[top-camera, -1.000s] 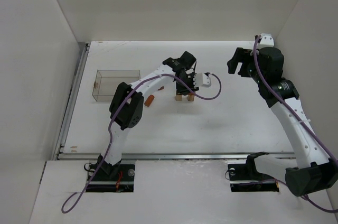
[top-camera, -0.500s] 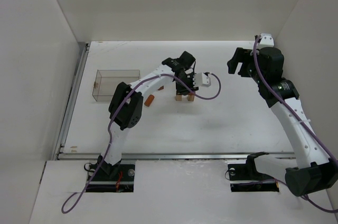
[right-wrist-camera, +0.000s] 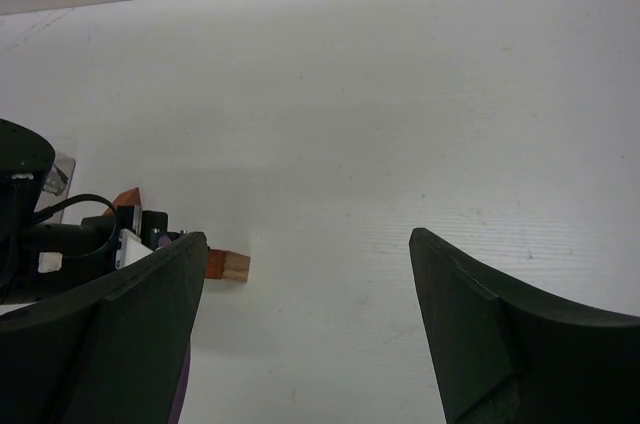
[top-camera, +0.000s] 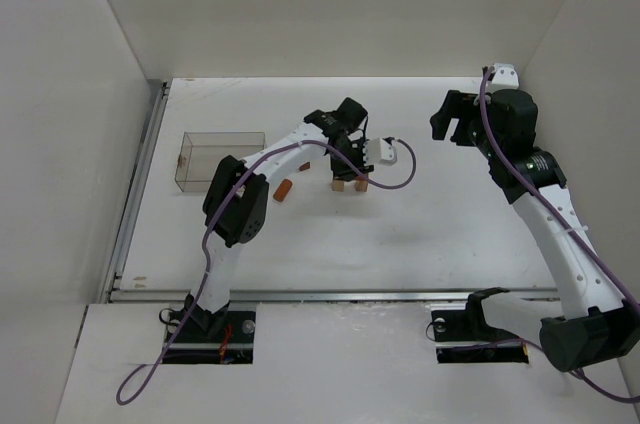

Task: Build the wood block tower

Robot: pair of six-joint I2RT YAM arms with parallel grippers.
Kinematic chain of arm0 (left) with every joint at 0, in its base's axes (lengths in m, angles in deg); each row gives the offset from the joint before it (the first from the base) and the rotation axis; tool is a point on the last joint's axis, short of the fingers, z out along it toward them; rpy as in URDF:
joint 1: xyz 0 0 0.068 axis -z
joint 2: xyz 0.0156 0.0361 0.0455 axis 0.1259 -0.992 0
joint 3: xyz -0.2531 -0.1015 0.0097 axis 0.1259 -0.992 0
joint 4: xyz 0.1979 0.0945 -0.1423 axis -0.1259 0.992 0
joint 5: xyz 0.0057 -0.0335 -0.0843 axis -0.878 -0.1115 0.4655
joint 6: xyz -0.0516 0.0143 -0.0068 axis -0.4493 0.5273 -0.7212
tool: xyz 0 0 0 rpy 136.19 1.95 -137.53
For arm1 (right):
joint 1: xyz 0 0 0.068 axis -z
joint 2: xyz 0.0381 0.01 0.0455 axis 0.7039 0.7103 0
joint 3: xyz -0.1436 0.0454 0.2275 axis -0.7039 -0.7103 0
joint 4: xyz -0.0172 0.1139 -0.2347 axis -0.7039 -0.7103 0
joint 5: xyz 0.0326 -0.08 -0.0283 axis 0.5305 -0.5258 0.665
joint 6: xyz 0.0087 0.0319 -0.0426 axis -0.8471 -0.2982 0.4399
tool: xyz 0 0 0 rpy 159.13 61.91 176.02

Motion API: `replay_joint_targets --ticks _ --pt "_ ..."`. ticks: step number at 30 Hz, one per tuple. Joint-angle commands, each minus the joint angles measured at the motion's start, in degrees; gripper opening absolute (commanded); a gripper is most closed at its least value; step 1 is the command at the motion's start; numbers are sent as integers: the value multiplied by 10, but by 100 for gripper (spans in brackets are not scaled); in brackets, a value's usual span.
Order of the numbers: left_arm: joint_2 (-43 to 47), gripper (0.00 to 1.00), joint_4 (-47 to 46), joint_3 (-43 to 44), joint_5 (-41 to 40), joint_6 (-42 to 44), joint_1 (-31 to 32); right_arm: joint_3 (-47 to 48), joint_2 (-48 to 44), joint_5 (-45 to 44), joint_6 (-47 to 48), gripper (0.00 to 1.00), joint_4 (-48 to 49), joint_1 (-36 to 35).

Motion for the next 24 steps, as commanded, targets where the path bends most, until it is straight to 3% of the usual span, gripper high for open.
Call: replay_joint_targets --ticks 1,7,24 --pt "47 0 6 -5 11 -3 -3 -5 -17 1 5 87 14 3" --pt "42 0 1 -11 11 -3 -3 -5 -17 1 5 87 14 3" --pt "37 17 -16 -21 0 -3 -3 -5 -17 1 5 87 14 3"
